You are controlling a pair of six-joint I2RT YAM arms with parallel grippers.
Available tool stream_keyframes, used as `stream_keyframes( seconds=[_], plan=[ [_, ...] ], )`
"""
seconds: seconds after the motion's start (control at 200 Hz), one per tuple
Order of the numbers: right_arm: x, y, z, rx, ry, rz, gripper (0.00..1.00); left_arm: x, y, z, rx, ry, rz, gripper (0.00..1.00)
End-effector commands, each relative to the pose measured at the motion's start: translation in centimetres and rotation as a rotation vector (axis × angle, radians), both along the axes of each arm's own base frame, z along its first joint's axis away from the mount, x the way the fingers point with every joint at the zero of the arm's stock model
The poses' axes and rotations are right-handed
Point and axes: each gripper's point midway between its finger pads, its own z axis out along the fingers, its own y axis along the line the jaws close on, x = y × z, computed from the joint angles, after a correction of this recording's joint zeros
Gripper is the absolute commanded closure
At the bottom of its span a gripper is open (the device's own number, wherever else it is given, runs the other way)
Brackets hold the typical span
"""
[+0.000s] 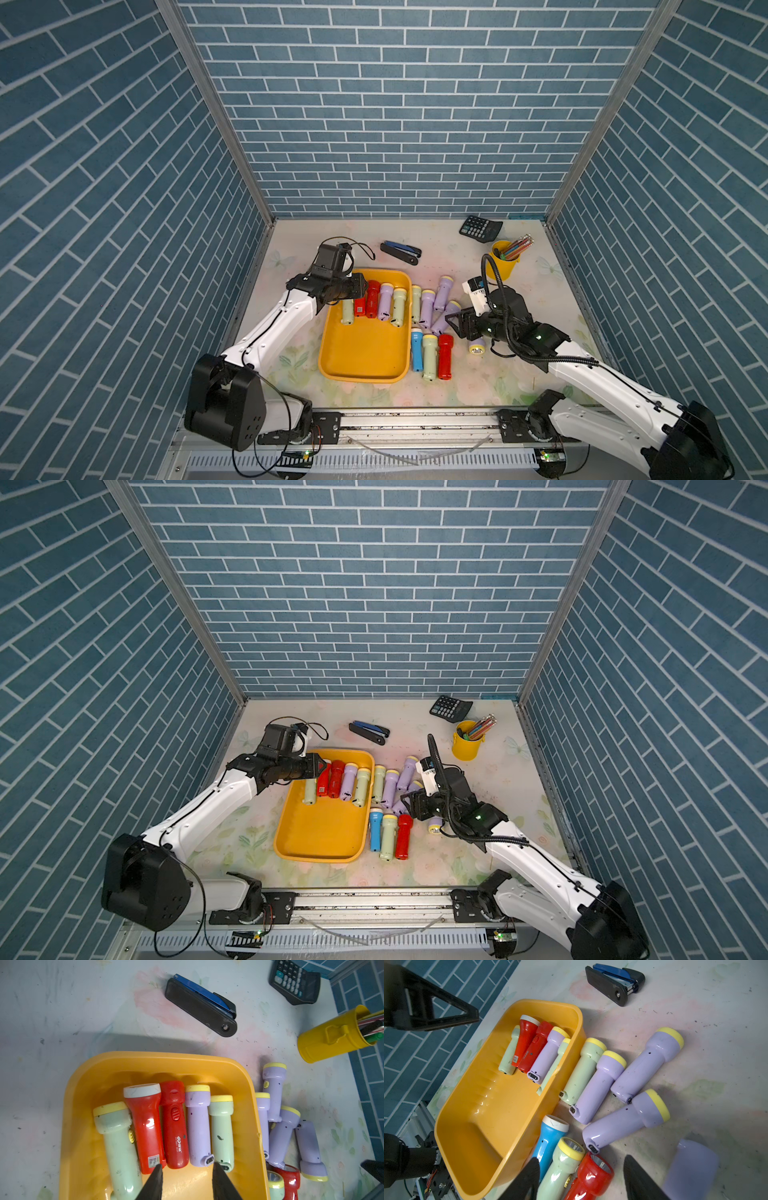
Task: Put the flashlights into the storage boxes
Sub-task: Adjust the flashlight in the storage box, then pick up the flashlight from the center of the board.
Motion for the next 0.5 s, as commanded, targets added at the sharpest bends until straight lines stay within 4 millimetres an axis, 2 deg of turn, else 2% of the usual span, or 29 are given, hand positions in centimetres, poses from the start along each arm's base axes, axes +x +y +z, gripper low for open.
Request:
stream_keyframes(
  seconds=[0.0,0.155,0.345,0.495],
  plan=[
    [0.1,-1.9,-0.9,-0.103,0.070,-0.080,0.35,-0.9,-1.8,0.6,-0.062,-0.065,-0.100,0.60],
    [-0.2,-4.0,-2.6,-0.228,0.167,-0.138,0.35,-2.6,-3.7,0.4,-0.053,-0.079,-0.225,0.60],
    [-0.5,-7.8,-5.1,-0.376,0.312,-0.240,0.36,-4.8,-7.6,-0.1,-0.005,-0.074,-0.373,0.60],
    [-1.1,-9.5,-6.2,-0.445,0.419,-0.268,0.38,-5.6,-10.4,-0.5,-0.027,-0.072,-0.421,0.60]
  ],
)
